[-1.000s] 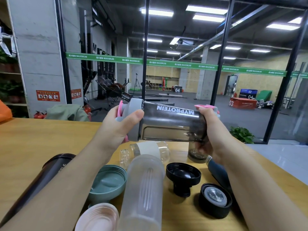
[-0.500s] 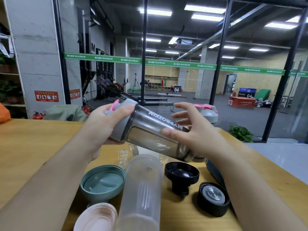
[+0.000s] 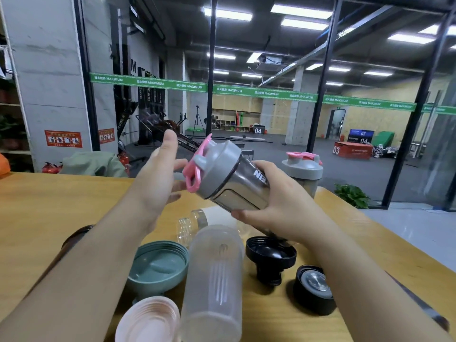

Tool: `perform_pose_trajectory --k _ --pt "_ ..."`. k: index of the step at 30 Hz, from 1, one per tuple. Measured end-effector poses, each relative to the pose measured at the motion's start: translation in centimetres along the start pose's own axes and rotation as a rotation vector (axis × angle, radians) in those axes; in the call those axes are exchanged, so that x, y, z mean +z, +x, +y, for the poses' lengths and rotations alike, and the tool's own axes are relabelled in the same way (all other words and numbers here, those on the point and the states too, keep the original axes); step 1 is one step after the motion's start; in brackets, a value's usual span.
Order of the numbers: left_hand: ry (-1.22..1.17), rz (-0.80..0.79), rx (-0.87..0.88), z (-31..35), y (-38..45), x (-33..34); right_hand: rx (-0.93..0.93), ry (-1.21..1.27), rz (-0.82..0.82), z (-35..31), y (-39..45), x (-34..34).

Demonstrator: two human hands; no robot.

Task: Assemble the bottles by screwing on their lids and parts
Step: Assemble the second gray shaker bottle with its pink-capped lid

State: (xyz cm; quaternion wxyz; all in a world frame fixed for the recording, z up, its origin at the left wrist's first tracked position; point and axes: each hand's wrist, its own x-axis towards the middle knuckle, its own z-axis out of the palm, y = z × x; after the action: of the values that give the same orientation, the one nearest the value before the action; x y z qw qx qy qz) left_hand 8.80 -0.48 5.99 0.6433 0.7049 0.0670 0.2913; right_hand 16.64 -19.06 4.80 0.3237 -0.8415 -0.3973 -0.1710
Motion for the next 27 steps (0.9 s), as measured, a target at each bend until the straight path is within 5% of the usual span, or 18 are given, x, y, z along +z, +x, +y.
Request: perform_pose_trajectory --k 4,12,19,27 --pt "0.368 0.089 -0.091 -1.1 0.8 -0.7 -0.019 -0.012 0.103 0.4 0.2 0.1" --pt "1.091 -0.174 -0.205 -4.7 1.0 -0.9 0.113 0.418 0.269 0.5 1.2 0.5" --pt "1.231 -0.306 -0.138 -6.1 0.8 -0.3 0.122 0.409 0.318 0.5 5.1 1.4" --pt "1.267 -0.413 -0.145 -6.8 0.7 0.2 0.275 0.351 0.186 2.9 9.0 4.0"
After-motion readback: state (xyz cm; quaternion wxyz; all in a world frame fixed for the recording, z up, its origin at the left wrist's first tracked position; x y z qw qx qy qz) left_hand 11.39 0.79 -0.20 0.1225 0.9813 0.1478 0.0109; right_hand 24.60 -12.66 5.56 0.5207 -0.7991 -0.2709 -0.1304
